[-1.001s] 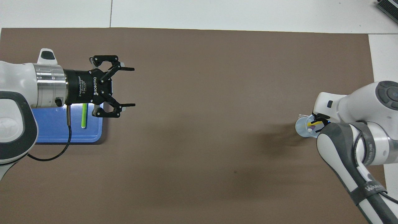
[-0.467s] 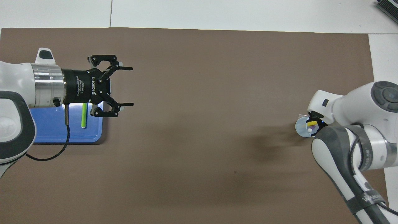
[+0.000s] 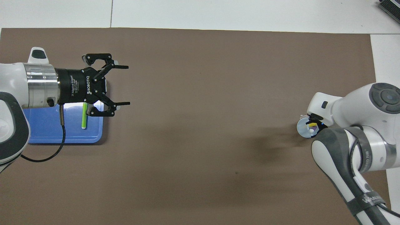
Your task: Right arm passes pens to left for tray arrangement
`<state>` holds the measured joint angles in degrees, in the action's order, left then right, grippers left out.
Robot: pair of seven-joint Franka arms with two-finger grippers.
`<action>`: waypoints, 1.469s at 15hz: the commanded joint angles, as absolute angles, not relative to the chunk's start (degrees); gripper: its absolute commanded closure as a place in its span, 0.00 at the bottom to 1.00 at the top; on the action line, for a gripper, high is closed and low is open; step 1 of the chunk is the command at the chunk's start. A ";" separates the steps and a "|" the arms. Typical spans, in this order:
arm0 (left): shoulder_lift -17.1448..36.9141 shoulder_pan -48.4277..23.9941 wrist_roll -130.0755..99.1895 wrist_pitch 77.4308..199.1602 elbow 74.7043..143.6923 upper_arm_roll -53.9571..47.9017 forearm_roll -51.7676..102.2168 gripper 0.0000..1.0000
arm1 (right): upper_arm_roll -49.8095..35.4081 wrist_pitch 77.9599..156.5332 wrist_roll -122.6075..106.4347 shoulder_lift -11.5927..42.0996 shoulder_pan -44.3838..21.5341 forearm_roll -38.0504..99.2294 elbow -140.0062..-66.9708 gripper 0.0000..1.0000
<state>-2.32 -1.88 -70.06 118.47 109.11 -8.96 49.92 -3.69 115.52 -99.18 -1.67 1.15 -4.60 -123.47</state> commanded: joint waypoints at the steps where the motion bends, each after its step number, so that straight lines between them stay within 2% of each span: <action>1: -4.22 -1.23 -68.91 118.56 111.27 -8.96 51.24 0.00 | -3.96 118.55 -100.99 -3.25 2.11 -3.60 -126.64 0.51; 3: -4.31 -1.23 -68.99 118.57 111.27 -8.96 51.24 0.00 | -3.96 120.31 -100.99 -3.78 2.11 -3.60 -128.40 0.51; 18: -4.66 -1.23 -69.17 118.56 111.62 -8.88 51.24 0.00 | -3.96 119.88 -102.65 -3.78 2.20 -3.95 -128.32 0.52; 22: -4.66 -1.23 -69.26 118.48 111.62 -8.79 51.24 0.00 | -3.96 119.97 -103.01 -3.78 2.29 -3.96 -128.32 0.84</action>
